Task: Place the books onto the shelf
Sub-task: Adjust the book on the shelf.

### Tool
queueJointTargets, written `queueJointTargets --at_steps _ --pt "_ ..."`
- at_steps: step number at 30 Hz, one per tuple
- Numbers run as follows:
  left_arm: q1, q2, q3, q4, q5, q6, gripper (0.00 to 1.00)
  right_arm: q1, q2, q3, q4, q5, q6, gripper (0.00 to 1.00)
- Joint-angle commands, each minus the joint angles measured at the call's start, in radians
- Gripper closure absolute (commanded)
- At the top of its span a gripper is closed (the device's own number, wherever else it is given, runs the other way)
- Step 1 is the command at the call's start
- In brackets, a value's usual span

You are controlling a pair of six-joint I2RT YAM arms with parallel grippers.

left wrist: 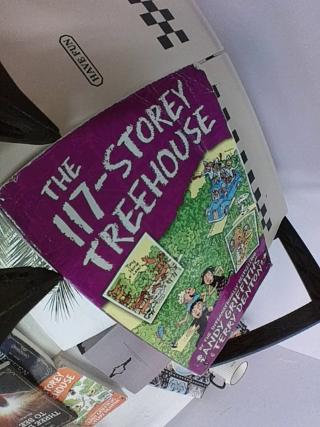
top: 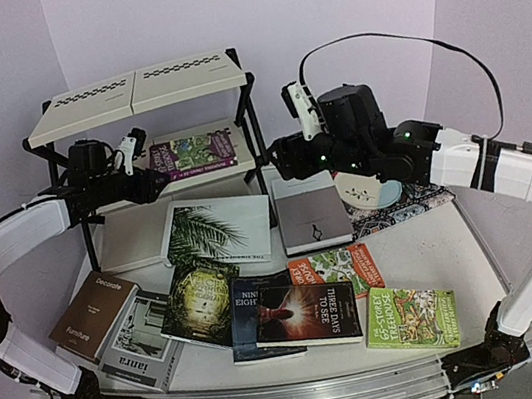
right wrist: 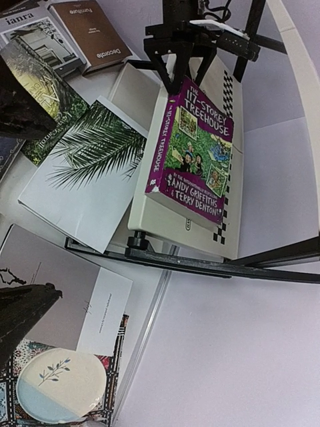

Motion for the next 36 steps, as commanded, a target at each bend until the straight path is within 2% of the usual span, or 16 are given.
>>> queueJointTargets --at_steps 1,20,25,30,36 --pt "-0.002 0.010 0.052 0.078 0.041 -0.038 0.38 -0.004 -0.048 -0.007 0.033 0.024 0.001 0.26" --pt "-0.012 0.086 0.100 0.109 0.051 -0.073 0.39 -0.005 -0.089 -0.036 0.018 0.029 -0.011 0.26" --pt "-0.012 0.062 0.088 0.110 0.031 -0.083 0.20 -0.005 -0.089 -0.041 -0.006 0.010 -0.012 0.23" --pt "-0.012 -0.062 0.019 0.089 -0.030 -0.090 0.02 -0.004 -0.106 -0.067 -0.097 -0.057 0.022 0.04" --pt "-0.011 -0.223 -0.044 -0.085 -0.124 -0.203 0.00 -0.004 -0.155 -0.209 -0.138 -0.140 0.183 0.02"
